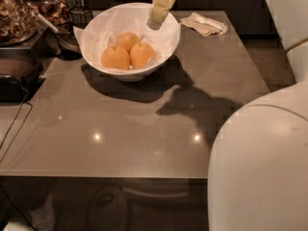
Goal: Pick orange from white bowl
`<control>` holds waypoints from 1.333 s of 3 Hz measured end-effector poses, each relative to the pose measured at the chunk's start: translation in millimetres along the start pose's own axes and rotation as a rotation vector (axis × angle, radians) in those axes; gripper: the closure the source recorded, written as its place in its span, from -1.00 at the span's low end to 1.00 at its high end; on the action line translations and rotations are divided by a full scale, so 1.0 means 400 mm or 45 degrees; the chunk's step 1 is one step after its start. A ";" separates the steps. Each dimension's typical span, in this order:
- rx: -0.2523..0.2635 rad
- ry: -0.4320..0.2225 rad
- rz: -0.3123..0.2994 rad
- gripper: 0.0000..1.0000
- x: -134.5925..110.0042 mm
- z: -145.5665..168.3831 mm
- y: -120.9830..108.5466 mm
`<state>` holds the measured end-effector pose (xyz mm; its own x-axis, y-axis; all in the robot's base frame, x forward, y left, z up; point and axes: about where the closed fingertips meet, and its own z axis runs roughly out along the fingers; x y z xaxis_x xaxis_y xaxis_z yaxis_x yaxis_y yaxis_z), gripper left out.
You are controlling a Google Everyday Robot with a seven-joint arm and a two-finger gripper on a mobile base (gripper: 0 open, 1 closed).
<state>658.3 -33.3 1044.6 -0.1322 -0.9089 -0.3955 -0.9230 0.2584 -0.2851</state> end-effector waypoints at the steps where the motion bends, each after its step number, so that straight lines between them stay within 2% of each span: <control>1: -0.005 -0.026 0.019 -1.00 0.008 0.032 -0.013; 2: -0.038 -0.027 0.026 -0.65 0.012 0.077 -0.022; 3: -0.076 -0.019 0.021 -0.52 0.014 0.116 -0.029; 4: -0.101 -0.009 0.001 -0.54 0.004 0.142 -0.036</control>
Offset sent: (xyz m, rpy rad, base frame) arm 0.0229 -0.0032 -0.0409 0.0139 0.0959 0.0080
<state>691.7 -19.9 998.5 -0.1304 -0.9063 -0.4021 -0.9487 0.2319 -0.2150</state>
